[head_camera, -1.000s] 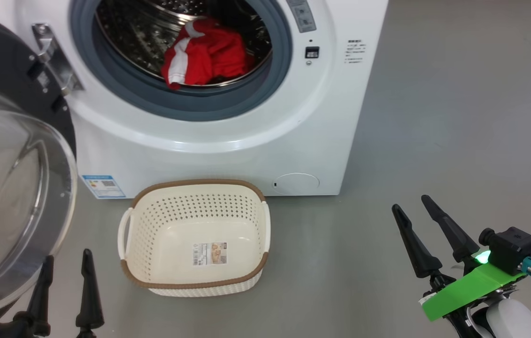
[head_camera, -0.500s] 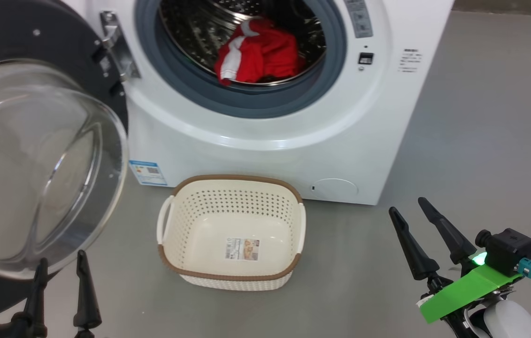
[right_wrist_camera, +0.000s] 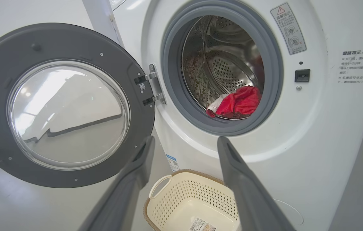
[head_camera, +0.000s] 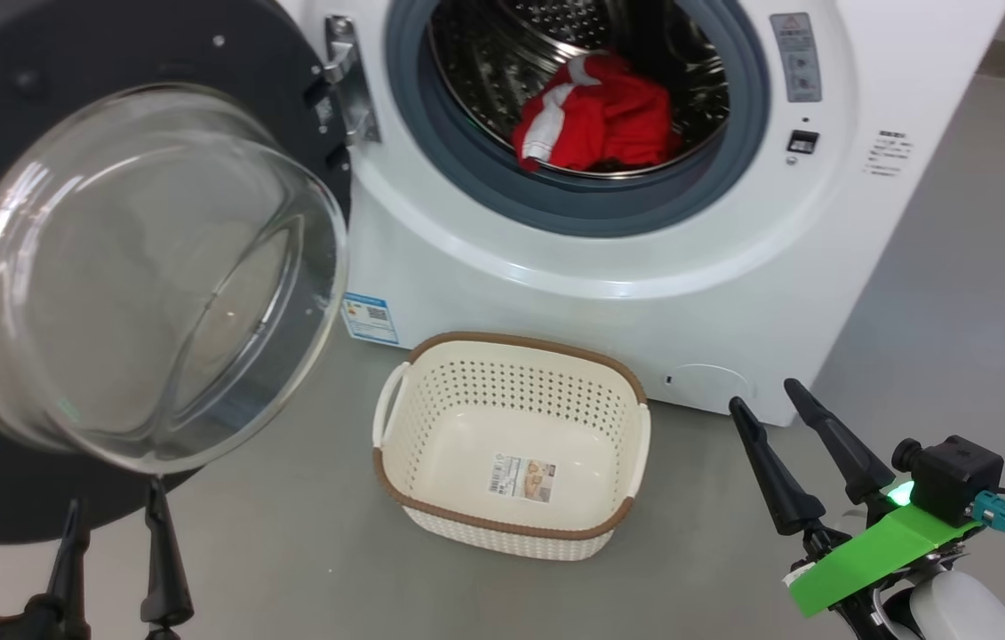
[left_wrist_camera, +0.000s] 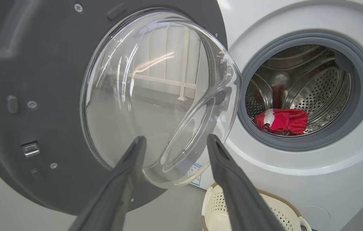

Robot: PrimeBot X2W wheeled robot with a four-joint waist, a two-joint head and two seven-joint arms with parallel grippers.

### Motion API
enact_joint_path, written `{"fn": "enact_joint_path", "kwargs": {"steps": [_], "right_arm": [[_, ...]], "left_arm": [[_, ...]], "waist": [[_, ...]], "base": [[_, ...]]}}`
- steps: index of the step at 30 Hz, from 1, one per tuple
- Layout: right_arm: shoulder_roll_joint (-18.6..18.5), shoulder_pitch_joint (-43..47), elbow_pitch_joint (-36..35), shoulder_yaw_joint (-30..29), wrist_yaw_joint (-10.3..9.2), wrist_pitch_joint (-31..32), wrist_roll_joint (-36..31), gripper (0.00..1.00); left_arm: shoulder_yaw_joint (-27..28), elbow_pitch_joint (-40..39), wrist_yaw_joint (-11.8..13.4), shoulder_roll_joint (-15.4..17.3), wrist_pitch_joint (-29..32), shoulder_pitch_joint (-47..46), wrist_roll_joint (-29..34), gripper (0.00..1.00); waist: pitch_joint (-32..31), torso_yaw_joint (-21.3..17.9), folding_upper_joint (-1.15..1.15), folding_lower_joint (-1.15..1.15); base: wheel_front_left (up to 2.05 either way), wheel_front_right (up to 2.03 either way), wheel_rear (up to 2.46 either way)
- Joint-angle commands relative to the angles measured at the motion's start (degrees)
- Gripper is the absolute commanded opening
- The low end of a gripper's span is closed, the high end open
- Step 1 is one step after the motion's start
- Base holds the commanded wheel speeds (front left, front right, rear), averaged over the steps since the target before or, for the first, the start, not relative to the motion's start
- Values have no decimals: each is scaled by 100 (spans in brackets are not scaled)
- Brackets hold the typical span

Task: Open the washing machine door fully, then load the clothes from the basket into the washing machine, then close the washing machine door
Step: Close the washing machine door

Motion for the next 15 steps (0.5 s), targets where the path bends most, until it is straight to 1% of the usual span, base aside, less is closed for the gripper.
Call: {"fn": "enact_joint_path", "kwargs": {"steps": [1,7,15], "right_arm": [[-33,-18,-123,80,9,-26,64,100],[-6,-4,-124,96,9,-26,60,100],[-4,4,-125,107,9,-26,61,100]], "left_arm": [[167,-121,43,72,-46,-30,42,100],[179,-128,71,72,-46,-3,89,100],[159,-175,84,72,-46,10,93,100]], "waist": [[-49,180,0,0],[-66,448,0,0],[-70,682,0,0]], "base": [[0,0,0],[0,0,0],[0,0,0]]}}
